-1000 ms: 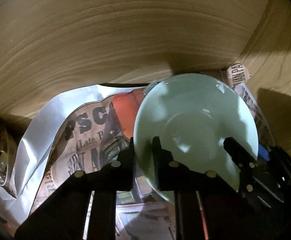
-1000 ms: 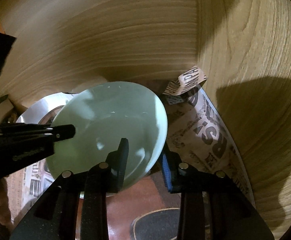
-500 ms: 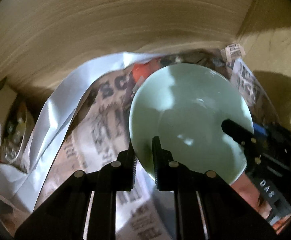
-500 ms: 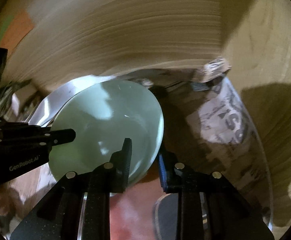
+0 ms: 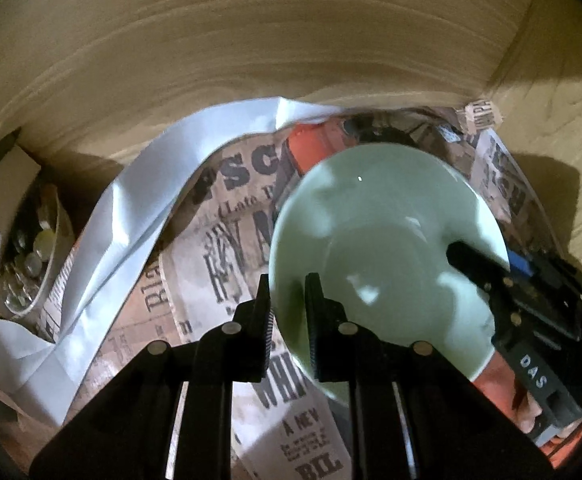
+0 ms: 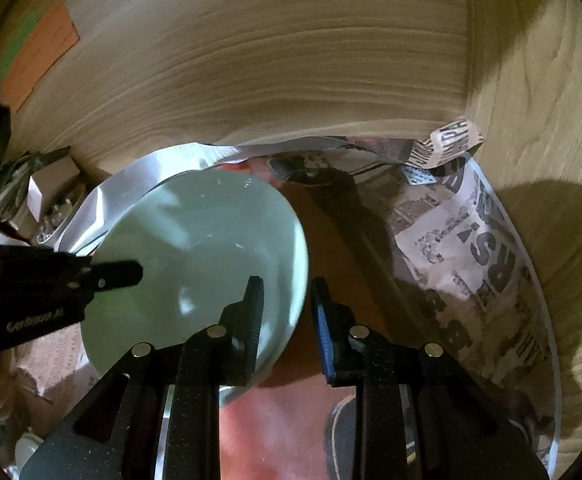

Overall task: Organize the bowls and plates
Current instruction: 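Lift the mint green bowl with both tools and carry it toward the bowl stack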

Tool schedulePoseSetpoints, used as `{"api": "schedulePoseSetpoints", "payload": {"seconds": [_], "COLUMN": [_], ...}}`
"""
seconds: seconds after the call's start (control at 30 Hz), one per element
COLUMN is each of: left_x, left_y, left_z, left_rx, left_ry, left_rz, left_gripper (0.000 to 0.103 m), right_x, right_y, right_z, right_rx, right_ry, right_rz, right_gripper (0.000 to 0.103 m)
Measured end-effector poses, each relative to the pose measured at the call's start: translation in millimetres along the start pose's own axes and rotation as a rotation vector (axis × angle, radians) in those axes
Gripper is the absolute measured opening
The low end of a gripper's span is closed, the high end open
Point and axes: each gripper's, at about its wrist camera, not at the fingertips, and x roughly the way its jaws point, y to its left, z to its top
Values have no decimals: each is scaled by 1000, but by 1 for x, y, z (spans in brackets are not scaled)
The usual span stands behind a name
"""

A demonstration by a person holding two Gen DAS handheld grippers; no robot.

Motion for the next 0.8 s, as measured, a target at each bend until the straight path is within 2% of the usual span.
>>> {"api": "schedulePoseSetpoints", "payload": {"seconds": [0.1, 0.3, 0.4, 0.43, 0.47, 0.53, 0.6, 0.67, 0.8], "left_x": [-7, -17, -32, -39, -47, -65, -75, -76, -70], "left_y": [-3, 0, 5, 4, 3, -4, -17, -21, 1], "left_z": [-2, -8, -16, -18, -21, -29, -36, -38, -36], "left_rx": [40, 32, 26, 33, 38, 54, 104, 122, 43], "left_ry": [-34, -44, -80, -102, -114, -131, -147, -148, -145], "left_rz": [40, 78, 94, 96, 56, 1, 26, 48, 66], "left_gripper": [14, 13, 13, 5, 1, 1, 1, 1, 2], "right_x": [-6, -11, -21, -26, -30, -38, -39, -29, -7], "right_y": [0, 3, 12, 17, 22, 34, 48, 56, 44], "right_z": [-1, -1, -1, -1, -1, -1, -2, -3, -8], "right_rx": [-19, 1, -21, -35, -48, -73, -116, -125, -98], "right_ry": [-19, -23, -50, -64, -75, -90, -99, -81, -9], "right_rz": [-7, 34, 44, 53, 60, 88, 68, 23, 15], "right_gripper": [15, 15, 15, 15, 15, 16, 15, 14, 14]}}
